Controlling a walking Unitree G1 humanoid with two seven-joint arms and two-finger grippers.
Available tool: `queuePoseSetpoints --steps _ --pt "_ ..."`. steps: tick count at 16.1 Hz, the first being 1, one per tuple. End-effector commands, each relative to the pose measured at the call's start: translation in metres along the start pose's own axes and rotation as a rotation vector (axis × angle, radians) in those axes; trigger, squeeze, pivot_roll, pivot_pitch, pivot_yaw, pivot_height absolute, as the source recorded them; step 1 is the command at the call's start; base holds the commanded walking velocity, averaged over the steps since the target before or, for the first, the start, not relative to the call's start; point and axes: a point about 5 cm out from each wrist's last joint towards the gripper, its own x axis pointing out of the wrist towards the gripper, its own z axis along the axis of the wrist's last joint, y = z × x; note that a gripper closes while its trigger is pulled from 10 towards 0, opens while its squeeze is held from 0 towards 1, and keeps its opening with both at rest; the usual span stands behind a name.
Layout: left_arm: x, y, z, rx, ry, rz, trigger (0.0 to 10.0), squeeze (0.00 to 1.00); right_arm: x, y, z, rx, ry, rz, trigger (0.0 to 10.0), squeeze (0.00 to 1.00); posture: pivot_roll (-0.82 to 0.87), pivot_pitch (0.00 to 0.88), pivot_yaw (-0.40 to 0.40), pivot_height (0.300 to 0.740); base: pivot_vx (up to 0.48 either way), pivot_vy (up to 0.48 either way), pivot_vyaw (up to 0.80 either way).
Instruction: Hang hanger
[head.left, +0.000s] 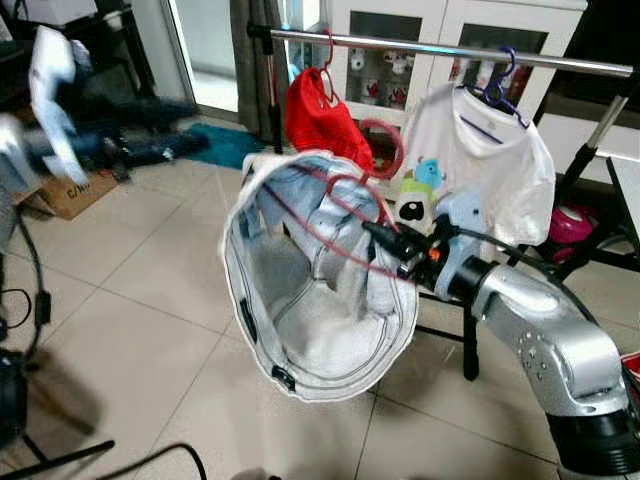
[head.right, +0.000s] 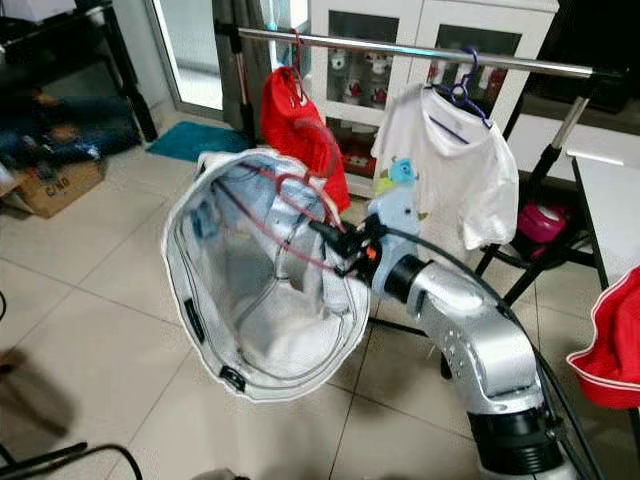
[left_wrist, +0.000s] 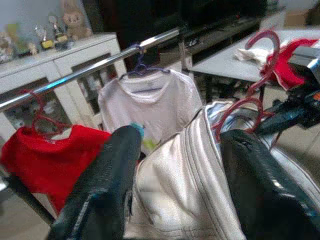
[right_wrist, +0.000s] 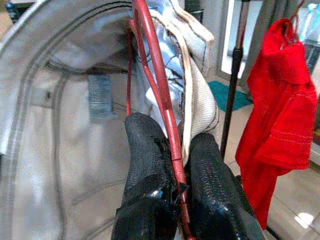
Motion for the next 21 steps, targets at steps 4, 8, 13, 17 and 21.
queuePoseSetpoints --steps 4,8,13,17,21 --pt "-0.007 0.014 0.004 0.022 0.059 0.038 10.0 1.00 -0.005 0.007 0.019 -0.106 -0.106 0.071 0.0 0.00 -0.11 0.000 0.044 0.740 0.000 0.000 0.00" --pt "-0.008 0.011 -0.013 -0.050 0.135 -0.116 10.0 1.00 -0.013 0.021 0.026 -0.154 -0.147 0.244 0.0 0.00 -0.10 0.000 0.039 0.740 0.000 0.000 0.00" --pt "0.033 -0.005 -0.018 0.054 0.168 -0.325 10.0 1.00 -0.013 0.033 0.025 -0.258 -0.107 0.368 0.0 0.00 -0.10 0.000 0.047 0.740 0.000 0.000 0.00" --pt "0.049 -0.024 -0.020 0.014 0.139 -0.462 10.0 1.00 -0.014 0.032 0.022 -0.275 -0.092 0.368 0.0 0.00 -0.10 0.000 0.054 0.740 0.000 0.000 0.00" --pt "0.057 -0.038 -0.017 -0.068 0.043 -0.549 10.0 0.00 -0.015 0.028 0.019 -0.289 -0.065 0.359 0.0 0.00 -0.11 0.000 0.058 0.740 0.000 0.000 0.00"
